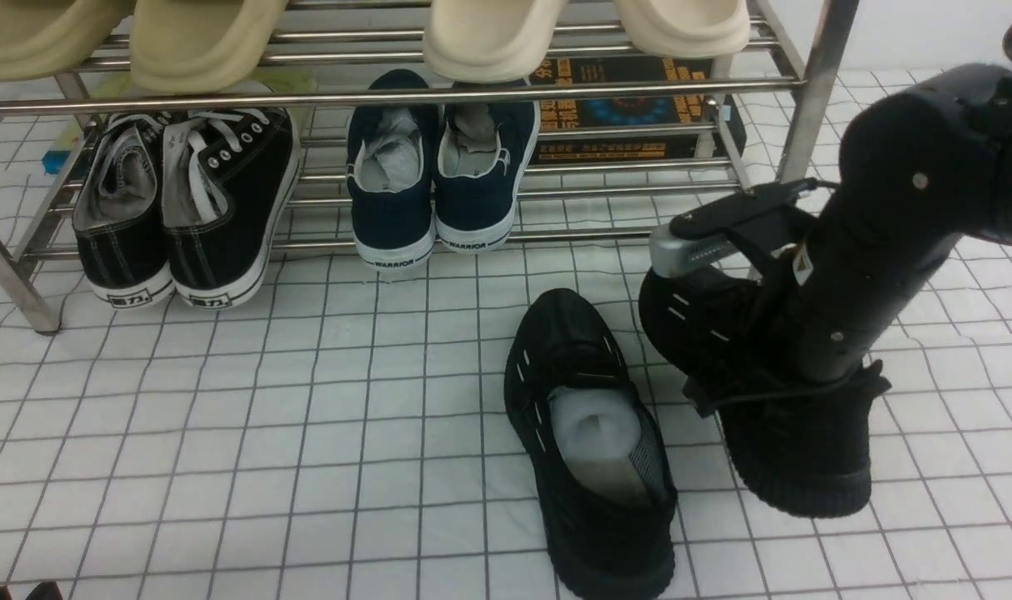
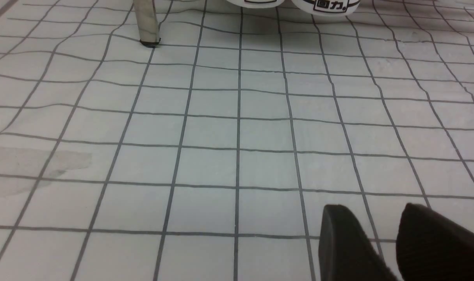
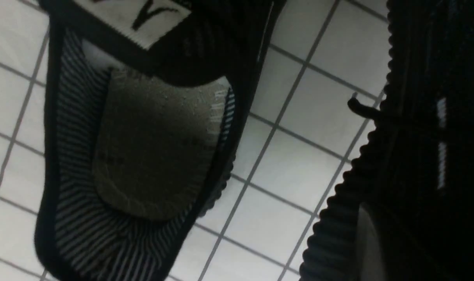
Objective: Take the shoes off the shelf with your hand from the white checkered tablecloth.
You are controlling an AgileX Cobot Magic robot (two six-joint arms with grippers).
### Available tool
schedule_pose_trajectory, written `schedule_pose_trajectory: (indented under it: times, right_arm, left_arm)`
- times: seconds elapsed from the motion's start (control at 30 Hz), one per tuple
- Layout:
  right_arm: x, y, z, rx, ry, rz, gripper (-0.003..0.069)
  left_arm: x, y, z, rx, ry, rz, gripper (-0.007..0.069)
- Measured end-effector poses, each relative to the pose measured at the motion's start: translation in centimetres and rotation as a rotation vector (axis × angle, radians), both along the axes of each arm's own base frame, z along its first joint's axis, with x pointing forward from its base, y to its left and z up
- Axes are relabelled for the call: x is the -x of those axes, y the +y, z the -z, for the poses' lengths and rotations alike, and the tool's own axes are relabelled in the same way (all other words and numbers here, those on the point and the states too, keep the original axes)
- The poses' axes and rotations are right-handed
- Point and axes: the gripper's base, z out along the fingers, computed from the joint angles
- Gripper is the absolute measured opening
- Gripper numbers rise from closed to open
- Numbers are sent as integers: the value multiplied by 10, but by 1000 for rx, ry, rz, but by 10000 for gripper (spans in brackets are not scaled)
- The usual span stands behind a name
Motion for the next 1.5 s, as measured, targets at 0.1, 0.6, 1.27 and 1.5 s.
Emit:
schedule_pose_trajectory:
  times: [0.1, 0.6, 1.27, 1.5]
  right_arm:
    - [0, 0, 10, -16, -31, 5, 16]
    - [14, 9, 9, -162, 51, -31, 288]
    - [214, -119, -64, -540, -745, -31, -16]
    - [217, -124, -36, -598, -828, 14, -15]
  left_arm:
    - [0, 0, 0, 0, 0, 0, 239]
    - [0, 0, 0, 0, 0, 0, 239]
    - [0, 0, 0, 0, 0, 0, 239]
    - [0, 0, 0, 0, 0, 0, 239]
